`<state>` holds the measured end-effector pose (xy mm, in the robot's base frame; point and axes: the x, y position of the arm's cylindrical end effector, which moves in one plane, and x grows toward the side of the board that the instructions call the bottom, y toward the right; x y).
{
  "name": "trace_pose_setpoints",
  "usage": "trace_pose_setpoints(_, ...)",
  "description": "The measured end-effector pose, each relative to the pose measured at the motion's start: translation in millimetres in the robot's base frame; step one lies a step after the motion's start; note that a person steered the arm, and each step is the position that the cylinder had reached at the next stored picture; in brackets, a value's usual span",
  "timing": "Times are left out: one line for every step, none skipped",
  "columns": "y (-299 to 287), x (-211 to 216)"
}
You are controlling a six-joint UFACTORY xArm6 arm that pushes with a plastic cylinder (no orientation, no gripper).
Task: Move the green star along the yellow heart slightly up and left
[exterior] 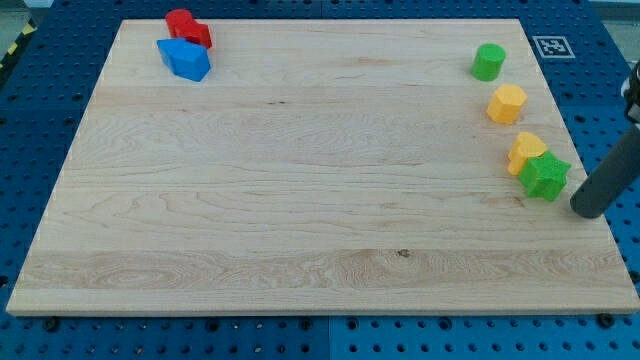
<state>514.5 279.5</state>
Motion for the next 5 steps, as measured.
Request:
trace_pose_setpoints(-0.4, -4.5)
trace_pose_setpoints(-6.0, -12.9)
trace_pose_setpoints(-9.9, -31.6)
trace_pose_setpoints(-10.1, -34.9)
trace_pose_setpoints(-16.7, -36.9)
